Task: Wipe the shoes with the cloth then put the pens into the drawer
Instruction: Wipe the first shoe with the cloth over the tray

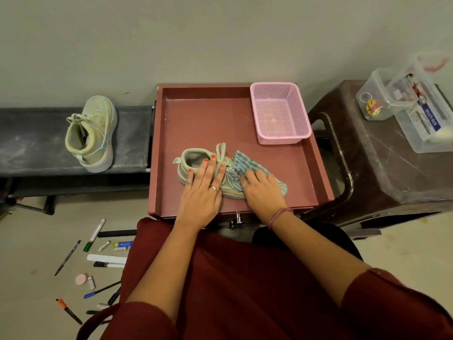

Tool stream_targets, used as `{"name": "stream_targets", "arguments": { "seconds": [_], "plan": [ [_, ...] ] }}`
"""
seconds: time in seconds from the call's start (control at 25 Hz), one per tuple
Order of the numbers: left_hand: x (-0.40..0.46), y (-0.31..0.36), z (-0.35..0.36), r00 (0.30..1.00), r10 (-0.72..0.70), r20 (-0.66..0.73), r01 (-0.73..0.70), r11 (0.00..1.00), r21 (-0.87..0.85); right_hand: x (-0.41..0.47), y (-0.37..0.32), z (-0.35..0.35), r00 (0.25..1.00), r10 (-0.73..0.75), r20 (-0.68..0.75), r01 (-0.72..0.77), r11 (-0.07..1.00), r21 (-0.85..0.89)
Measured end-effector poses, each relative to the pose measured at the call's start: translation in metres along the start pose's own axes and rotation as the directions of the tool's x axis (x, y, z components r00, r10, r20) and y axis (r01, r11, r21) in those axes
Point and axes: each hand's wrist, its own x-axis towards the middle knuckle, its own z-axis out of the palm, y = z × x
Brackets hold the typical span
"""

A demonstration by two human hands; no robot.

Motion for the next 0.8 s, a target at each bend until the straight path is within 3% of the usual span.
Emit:
{"name": "stream_targets", "arguments": {
  "seconds": [0.08,0.16,0.24,0.32,0.4,0.44,0.52,0.64,0.8],
  "plan": [
    [0.0,0.002,-0.002,1.0,-0.022,0.019,0.022,1.0,0.003,0.002,0.005,-0.014,1.0,-0.014,0.009,0.014,0.998,-0.053],
    [0.001,0.004,-0.003,0.999,-0.039,0.037,0.039,0.999,-0.001,-0.002,0.006,-0.031,0.991,-0.004,0.136,0.012,0.998,-0.059],
    [0.001,0.004,-0.004,0.998,-0.044,0.044,0.045,0.999,-0.012,-0.006,0.022,-0.034,0.96,0.055,0.275,-0.103,0.981,0.163],
    [0.002,0.004,-0.004,0.998,-0.04,0.044,0.04,0.999,-0.02,-0.009,0.045,-0.043,0.912,0.161,0.377,-0.327,0.84,0.433],
    [0.003,0.003,-0.004,0.998,-0.039,0.048,0.041,0.999,-0.034,-0.005,0.065,-0.049,0.9,0.344,0.267,-0.432,0.627,0.648],
    [0.003,0.004,-0.005,0.998,-0.039,0.055,0.041,0.998,-0.041,-0.002,0.068,-0.05,0.89,0.431,0.149,-0.406,0.6,0.689],
    [0.003,0.005,-0.005,0.997,-0.044,0.059,0.047,0.998,-0.047,0.006,0.055,-0.052,0.905,0.425,-0.001,-0.325,0.693,0.643],
    [0.003,0.004,-0.006,0.995,-0.054,0.079,0.058,0.997,-0.044,0.01,0.012,-0.026,0.989,0.141,0.033,-0.143,0.914,0.379],
    [0.004,0.003,-0.01,0.994,-0.05,0.096,0.052,0.998,-0.026,-0.002,0.005,0.005,1.0,-0.021,-0.011,0.023,0.972,0.235]
  ]
}}
